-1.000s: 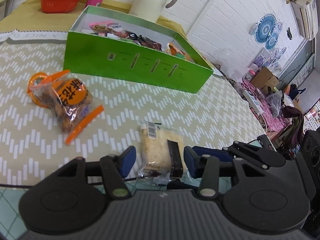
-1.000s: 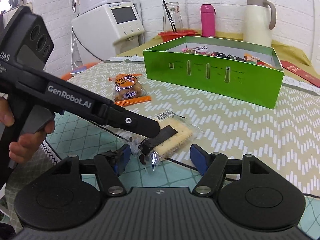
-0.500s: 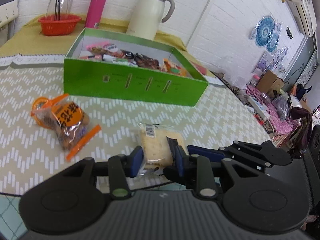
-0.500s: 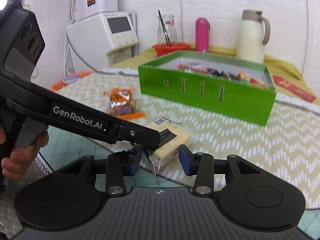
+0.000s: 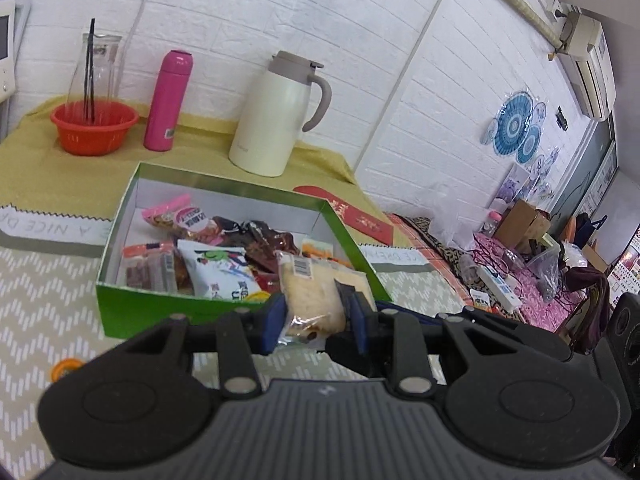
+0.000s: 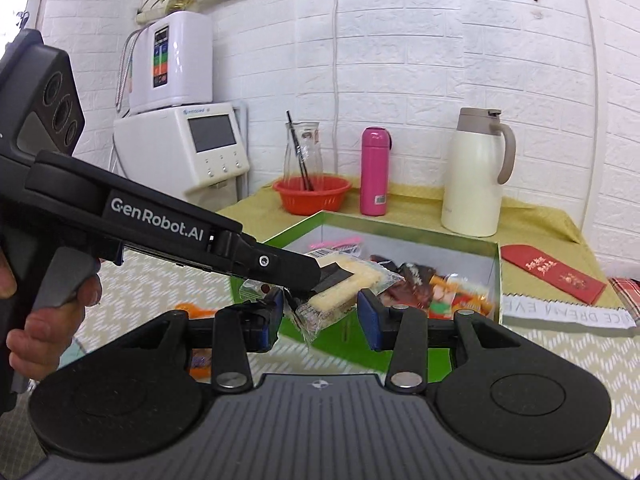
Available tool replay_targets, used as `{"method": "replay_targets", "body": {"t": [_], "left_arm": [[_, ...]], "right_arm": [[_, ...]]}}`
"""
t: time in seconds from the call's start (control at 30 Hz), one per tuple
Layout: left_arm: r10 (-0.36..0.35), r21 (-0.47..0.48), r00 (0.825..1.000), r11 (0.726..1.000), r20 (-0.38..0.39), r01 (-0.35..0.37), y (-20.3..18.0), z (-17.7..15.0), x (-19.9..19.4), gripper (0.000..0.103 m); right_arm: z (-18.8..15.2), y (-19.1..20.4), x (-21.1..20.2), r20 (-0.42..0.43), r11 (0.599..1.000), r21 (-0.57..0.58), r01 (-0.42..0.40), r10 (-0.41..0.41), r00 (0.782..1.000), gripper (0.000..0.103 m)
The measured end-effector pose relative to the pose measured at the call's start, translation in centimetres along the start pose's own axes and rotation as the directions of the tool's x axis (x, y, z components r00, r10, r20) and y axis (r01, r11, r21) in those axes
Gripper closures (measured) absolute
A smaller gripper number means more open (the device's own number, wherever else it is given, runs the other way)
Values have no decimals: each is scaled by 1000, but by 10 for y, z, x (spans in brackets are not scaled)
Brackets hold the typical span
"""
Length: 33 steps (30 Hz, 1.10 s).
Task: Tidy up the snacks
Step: 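Carry the white cracker pack into the green box and open the left gripper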
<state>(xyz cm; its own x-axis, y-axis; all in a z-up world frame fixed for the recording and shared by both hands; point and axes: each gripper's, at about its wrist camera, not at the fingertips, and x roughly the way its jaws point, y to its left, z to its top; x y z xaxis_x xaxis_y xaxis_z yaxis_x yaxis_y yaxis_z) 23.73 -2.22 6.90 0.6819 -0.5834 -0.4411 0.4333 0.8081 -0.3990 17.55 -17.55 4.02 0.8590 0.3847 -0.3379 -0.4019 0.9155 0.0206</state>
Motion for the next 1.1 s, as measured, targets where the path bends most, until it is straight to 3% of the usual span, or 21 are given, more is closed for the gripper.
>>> {"method": "replay_targets", "body": {"t": [0.33, 0.77, 0.8, 0.83, 0.87, 1.0, 1.1], "left_arm": [[-4, -29, 999, 1000, -43, 3, 21, 27, 65, 76], [5, -54, 996, 998, -93, -10, 49, 37, 121, 75], [8, -57, 996, 998, -89, -13, 50, 36, 121, 63], [17, -60, 997, 998, -77, -22, 51, 35, 119, 34], [30, -62, 998, 998, -50, -33, 51, 34, 114, 31], [115, 0, 993, 993, 24, -115, 44, 35, 100, 26], [169, 28, 985, 985, 42, -170, 39, 32, 90, 6]], "right_arm": [[4, -35, 45, -26, 998, 60, 15, -14, 1000, 32], [-5, -72, 94, -73, 997, 77, 0, 6, 997, 30], [-6, -73, 94, -70, 997, 75, -4, 10, 997, 22], [-7, -74, 94, -60, 997, 71, -8, 12, 998, 16], [-8, -74, 92, -45, 998, 68, -15, 18, 999, 1], [-11, -66, 82, -11, 999, 23, 30, -29, 1000, 0], [-13, -59, 78, -22, 1000, -6, 19, -19, 1000, 0]]}}
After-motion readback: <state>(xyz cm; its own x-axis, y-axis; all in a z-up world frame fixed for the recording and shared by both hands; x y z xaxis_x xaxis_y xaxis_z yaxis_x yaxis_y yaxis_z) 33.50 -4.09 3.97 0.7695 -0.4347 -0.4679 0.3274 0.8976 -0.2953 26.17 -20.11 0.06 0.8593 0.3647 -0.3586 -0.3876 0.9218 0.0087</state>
